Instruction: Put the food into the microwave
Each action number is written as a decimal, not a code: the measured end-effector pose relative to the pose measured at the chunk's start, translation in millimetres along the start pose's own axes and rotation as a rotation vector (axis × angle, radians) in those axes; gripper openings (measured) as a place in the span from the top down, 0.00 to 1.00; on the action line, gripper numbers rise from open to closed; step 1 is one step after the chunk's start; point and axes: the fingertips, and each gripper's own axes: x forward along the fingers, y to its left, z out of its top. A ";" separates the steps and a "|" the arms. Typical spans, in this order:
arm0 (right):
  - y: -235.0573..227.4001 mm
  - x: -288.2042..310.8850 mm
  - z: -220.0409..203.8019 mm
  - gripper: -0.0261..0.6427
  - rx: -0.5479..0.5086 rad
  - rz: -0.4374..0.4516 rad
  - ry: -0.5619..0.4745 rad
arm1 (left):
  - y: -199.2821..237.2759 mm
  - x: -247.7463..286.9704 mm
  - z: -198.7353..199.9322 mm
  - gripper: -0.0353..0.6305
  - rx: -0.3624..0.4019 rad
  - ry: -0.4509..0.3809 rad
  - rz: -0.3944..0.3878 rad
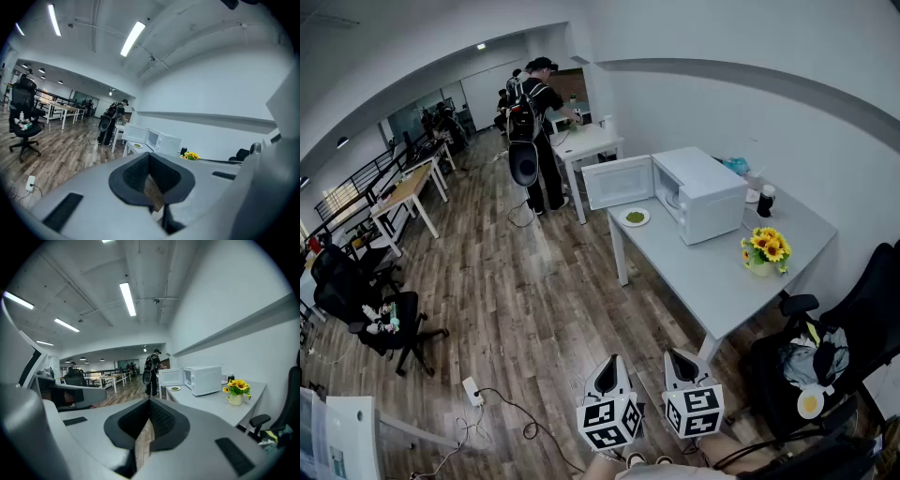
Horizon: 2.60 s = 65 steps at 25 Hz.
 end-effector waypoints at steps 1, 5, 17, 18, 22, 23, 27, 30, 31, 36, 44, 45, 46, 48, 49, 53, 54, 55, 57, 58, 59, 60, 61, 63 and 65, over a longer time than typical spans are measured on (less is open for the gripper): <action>-1.0 -0.7 1.0 0.94 -0.002 -0.002 -0.003 | -1.0 0.0 0.0 0.95 0.003 0.003 0.001; -3.8 -1.4 2.9 0.94 -0.004 -0.013 -0.009 | -3.5 0.4 -0.2 0.95 0.010 0.011 -0.003; -1.2 19.8 -3.2 0.94 0.059 -0.070 -0.005 | 13.5 7.0 17.4 0.95 0.079 0.012 -0.033; 0.3 22.8 -3.7 0.94 0.056 -0.073 -0.003 | 17.4 7.7 19.4 0.95 0.082 0.009 -0.032; 5.4 36.8 -4.3 0.94 0.046 -0.084 0.006 | 34.3 13.5 23.4 0.95 0.081 0.007 -0.028; 5.9 40.3 -4.6 0.94 0.044 -0.086 0.008 | 38.2 15.8 23.2 0.95 0.079 0.010 -0.027; 7.0 53.5 -6.5 0.94 0.042 -0.086 0.021 | 54.4 26.5 22.6 0.95 0.059 0.022 -0.009; 5.9 60.1 -10.5 0.94 0.044 -0.095 0.037 | 63.2 31.5 23.8 0.95 0.050 0.025 -0.001; 4.9 63.0 -11.9 0.94 0.047 -0.097 0.043 | 65.3 33.9 24.5 0.95 0.048 0.025 0.000; 3.6 80.2 -12.3 0.94 0.052 -0.086 0.065 | 73.4 47.5 27.5 0.95 0.044 0.031 0.007; -8.0 117.5 -13.2 0.94 0.063 -0.089 0.068 | 92.2 73.2 26.6 0.95 0.042 0.047 0.038; -10.4 125.3 -12.6 0.94 0.062 -0.088 0.067 | 94.7 79.2 28.3 0.95 0.046 0.045 0.042; -13.0 133.4 -11.9 0.94 0.064 -0.086 0.066 | 97.0 85.7 30.5 0.95 0.051 0.043 0.046; -17.5 150.0 -8.7 0.94 0.071 -0.080 0.059 | 100.1 100.4 36.5 0.95 0.064 0.037 0.050; -19.7 158.4 -5.5 0.94 0.073 -0.077 0.052 | 100.6 108.9 40.4 0.95 0.072 0.033 0.048; -27.4 189.6 11.6 0.94 0.073 -0.064 0.031 | 99.3 144.5 56.7 0.95 0.101 0.023 0.034; -29.0 196.8 14.9 0.94 0.070 -0.060 0.030 | 99.0 152.5 60.4 0.95 0.106 0.020 0.032; -30.9 203.8 17.6 0.94 0.068 -0.057 0.031 | 98.9 159.8 63.7 0.95 0.109 0.018 0.030; -34.9 217.8 22.2 0.94 0.067 -0.053 0.035 | 98.9 172.7 69.7 0.95 0.115 0.014 0.027; -36.5 225.0 24.4 0.94 0.066 -0.051 0.036 | 99.4 178.4 72.5 0.95 0.117 0.012 0.027; -37.8 232.3 26.4 0.94 0.065 -0.048 0.038 | 100.2 183.9 74.8 0.95 0.119 0.010 0.027; -38.9 239.6 28.1 0.94 0.062 -0.043 0.041 | 101.0 189.5 76.6 0.95 0.117 0.010 0.028; -39.8 246.5 29.5 0.94 0.059 -0.036 0.045 | 101.9 195.3 77.8 0.95 0.115 0.010 0.030; -41.1 259.3 30.9 0.94 0.054 -0.022 0.054 | 104.0 207.3 78.9 0.95 0.110 0.015 0.037; -43.2 270.6 31.1 0.94 0.052 -0.010 0.062 | 105.7 218.9 79.3 0.95 0.109 0.021 0.042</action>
